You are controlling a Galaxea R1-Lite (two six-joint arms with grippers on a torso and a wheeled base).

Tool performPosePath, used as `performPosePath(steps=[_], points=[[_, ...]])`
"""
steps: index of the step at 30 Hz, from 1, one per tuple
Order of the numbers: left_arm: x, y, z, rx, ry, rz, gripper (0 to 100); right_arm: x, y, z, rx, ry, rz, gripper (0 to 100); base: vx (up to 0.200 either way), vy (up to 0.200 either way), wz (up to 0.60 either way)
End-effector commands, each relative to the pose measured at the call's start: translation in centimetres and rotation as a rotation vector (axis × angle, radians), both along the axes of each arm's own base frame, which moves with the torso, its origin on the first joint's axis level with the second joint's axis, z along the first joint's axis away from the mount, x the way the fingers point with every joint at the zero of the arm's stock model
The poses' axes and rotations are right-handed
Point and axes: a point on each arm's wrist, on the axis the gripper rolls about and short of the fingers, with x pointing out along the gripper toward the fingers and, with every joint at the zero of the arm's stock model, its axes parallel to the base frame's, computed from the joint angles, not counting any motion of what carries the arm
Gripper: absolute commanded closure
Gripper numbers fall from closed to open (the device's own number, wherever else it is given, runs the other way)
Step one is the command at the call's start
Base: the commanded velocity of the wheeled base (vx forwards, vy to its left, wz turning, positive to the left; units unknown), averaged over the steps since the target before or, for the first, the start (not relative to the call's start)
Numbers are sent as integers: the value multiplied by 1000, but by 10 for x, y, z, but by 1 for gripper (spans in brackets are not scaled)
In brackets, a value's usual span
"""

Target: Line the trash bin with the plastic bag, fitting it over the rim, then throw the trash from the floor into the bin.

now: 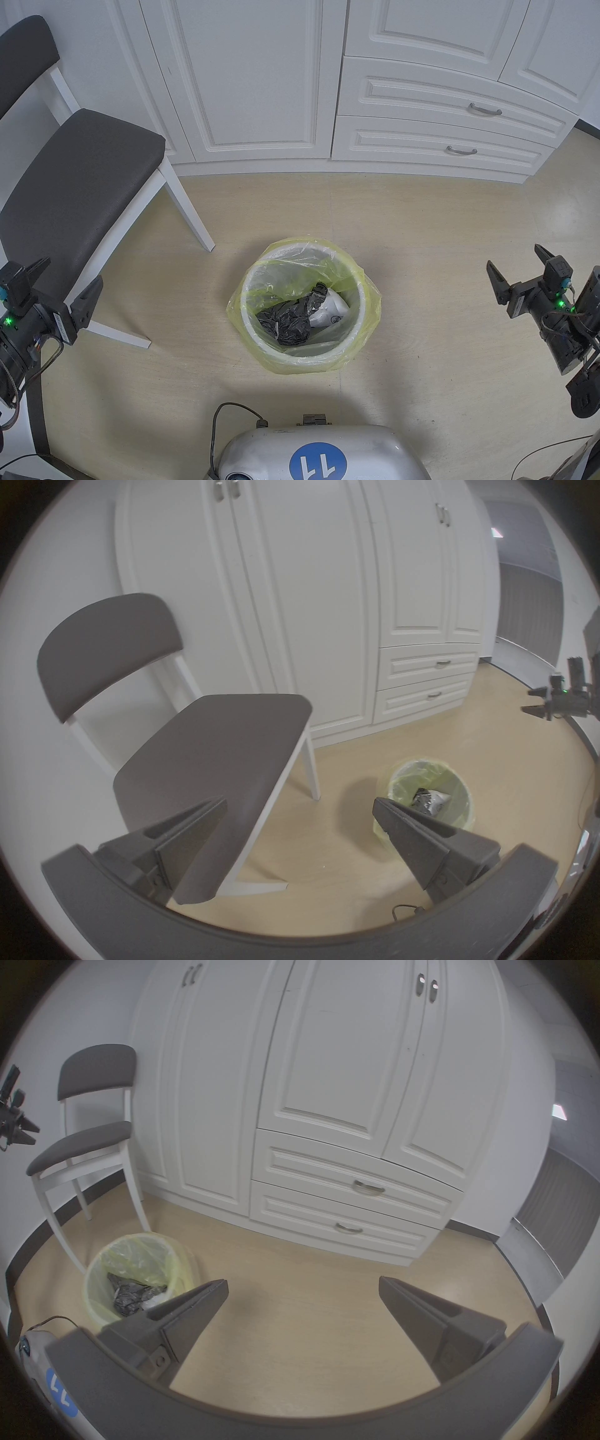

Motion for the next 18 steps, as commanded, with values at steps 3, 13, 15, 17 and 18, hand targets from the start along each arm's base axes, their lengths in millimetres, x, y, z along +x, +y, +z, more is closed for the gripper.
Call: performPosePath(steps=[3,13,15,17,18], points=[[-2,10,-3,-24,7,72,0,-18,-17,4,41,-29,-60,0,0,0,0],[-23,10,-25,-24,-21,59,0,-66,-36,17,73,-137,-127,0,0,0,0],[-26,11,-30,-14,-10,62,0,-76,-38,22,85,-157,-129,0,0,0,0],[-26,11,-31,-15,-5,64,0,-81,-39,23,88,-162,-129,0,0,0,0],[-26,11,-32,-22,-5,65,0,-91,-40,26,99,-173,-128,0,0,0,0]])
